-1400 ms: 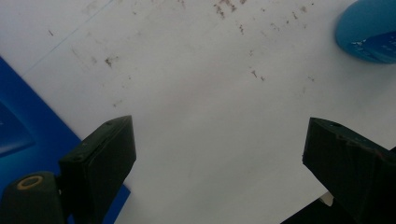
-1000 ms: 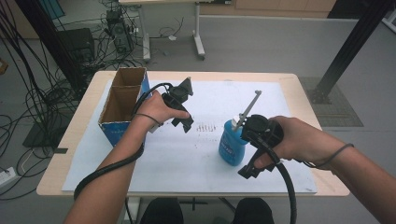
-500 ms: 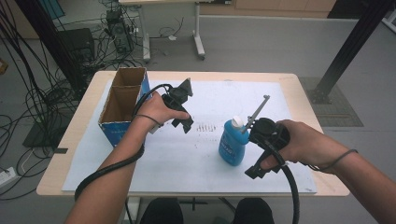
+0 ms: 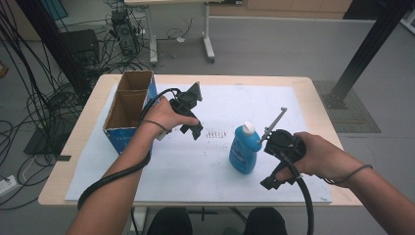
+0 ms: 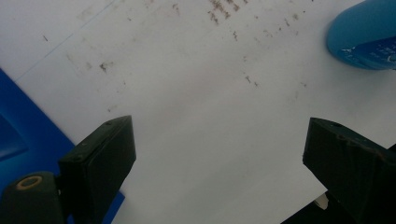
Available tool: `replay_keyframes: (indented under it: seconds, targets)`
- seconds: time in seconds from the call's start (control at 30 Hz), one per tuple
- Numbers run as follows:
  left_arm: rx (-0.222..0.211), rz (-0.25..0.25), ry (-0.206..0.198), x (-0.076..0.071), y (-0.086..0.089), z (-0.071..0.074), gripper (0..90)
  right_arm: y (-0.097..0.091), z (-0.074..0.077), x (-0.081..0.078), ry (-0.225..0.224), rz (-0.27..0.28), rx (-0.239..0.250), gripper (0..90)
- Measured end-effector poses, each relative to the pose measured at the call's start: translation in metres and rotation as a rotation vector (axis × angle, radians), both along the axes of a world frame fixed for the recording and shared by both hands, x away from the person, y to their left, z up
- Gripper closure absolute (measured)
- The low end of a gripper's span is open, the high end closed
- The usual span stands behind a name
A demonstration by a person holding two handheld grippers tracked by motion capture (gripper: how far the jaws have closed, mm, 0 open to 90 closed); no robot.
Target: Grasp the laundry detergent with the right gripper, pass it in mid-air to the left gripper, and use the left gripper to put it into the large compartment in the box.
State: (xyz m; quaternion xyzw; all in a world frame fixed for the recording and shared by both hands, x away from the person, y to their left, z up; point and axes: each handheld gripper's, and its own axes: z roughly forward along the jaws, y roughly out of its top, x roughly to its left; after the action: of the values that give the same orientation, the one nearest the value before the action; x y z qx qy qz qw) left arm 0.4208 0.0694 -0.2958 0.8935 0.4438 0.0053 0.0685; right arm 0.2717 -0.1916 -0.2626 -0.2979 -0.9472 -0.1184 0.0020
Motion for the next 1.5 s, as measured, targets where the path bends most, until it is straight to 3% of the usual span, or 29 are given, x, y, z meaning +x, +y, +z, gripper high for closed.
replay_keyframes:
  seconds: [0.5, 0.83, 1.17, 1.5]
  targets:
    - [0.009, 0.0, 0.002, -0.002, 0.001, -0.001, 9.8, -0.016, -0.034, 0.002, 0.007, -0.075, 0.022, 5.1]
    - [0.003, 0.0, 0.006, -0.003, 0.004, 0.001, 9.8, -0.027, -0.055, 0.004, -0.021, -0.138, 0.074, 4.7]
    - [0.004, -0.007, 0.015, 0.002, 0.005, -0.003, 9.8, -0.029, -0.072, 0.005, -0.022, -0.163, 0.111, 4.4]
    - [-0.005, -0.024, 0.007, 0.011, 0.001, 0.001, 9.8, -0.033, -0.085, 0.005, -0.054, -0.178, 0.135, 4.5]
